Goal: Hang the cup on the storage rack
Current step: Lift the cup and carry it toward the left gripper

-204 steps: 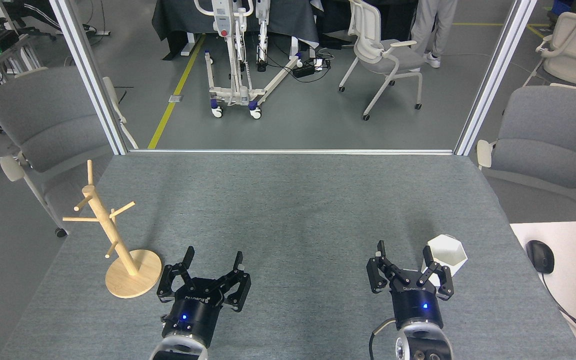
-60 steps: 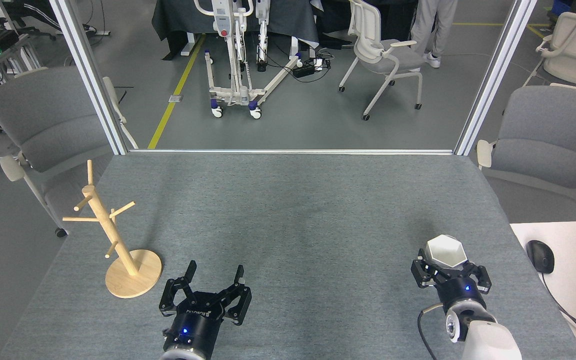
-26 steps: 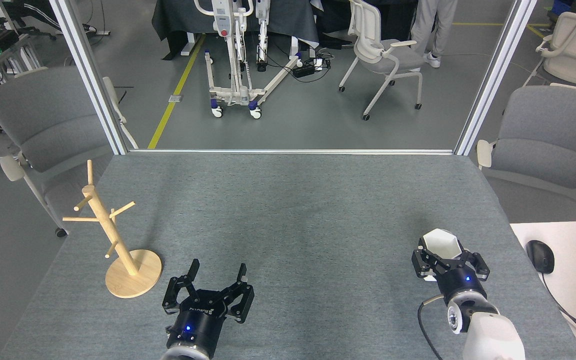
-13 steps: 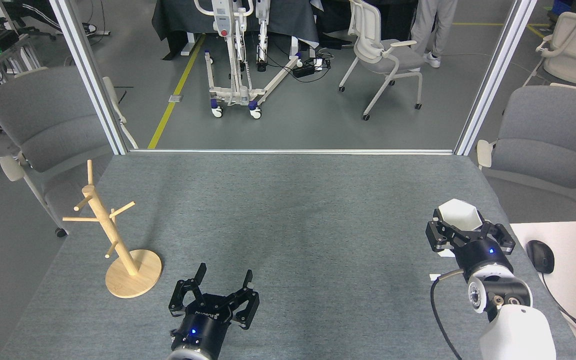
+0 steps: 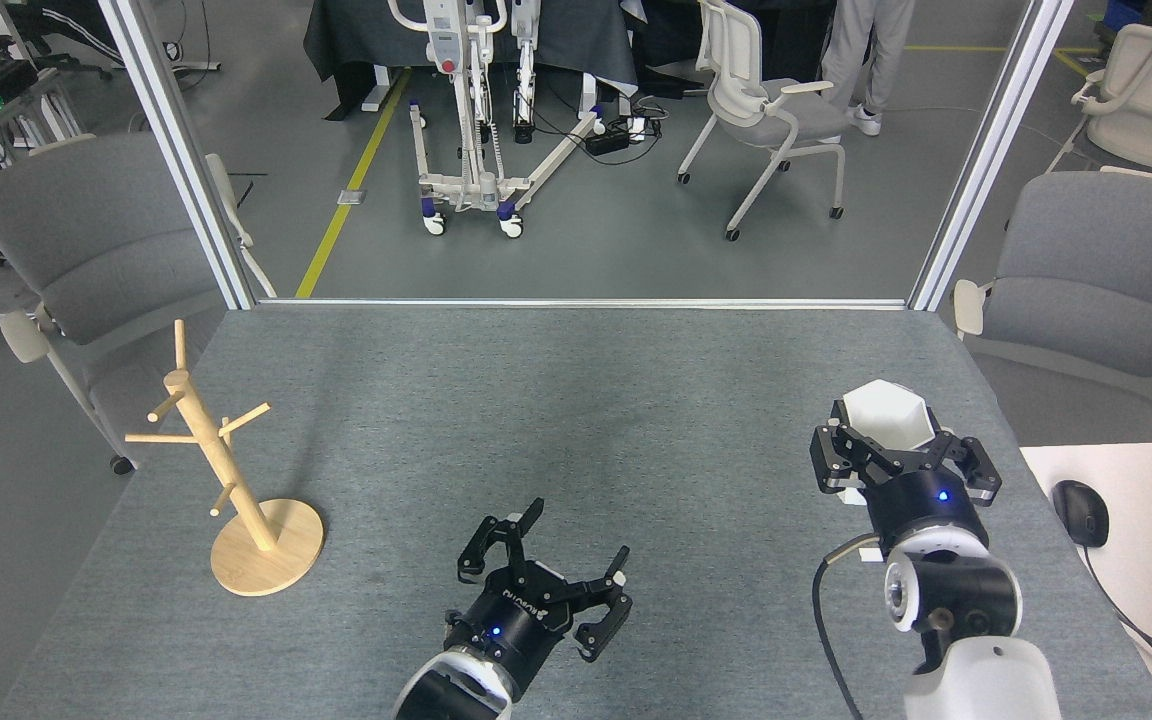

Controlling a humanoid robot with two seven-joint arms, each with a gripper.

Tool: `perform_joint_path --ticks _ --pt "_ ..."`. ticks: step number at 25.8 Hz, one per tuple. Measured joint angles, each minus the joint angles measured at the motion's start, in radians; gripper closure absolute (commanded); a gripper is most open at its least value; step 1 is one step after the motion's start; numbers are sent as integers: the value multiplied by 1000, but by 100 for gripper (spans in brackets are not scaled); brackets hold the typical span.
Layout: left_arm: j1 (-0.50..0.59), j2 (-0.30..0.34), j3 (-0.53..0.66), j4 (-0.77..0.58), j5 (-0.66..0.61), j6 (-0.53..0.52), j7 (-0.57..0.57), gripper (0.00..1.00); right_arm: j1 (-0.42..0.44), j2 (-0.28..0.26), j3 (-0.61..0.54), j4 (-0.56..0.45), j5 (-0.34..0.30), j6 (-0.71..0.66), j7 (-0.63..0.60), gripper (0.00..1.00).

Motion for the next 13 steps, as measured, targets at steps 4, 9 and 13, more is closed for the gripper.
perform_joint_path --ticks 4,9,13 --pt "-87 -1 -54 39 -2 -32 -33 1 -22 25 180 -7 100 246 30 75" --pt "-149 -16 -77 114 -1 -82 -66 1 -38 76 368 1 200 451 75 75" --pt "-196 -26 -88 176 6 -101 -74 0 -38 122 433 5 255 495 86 75"
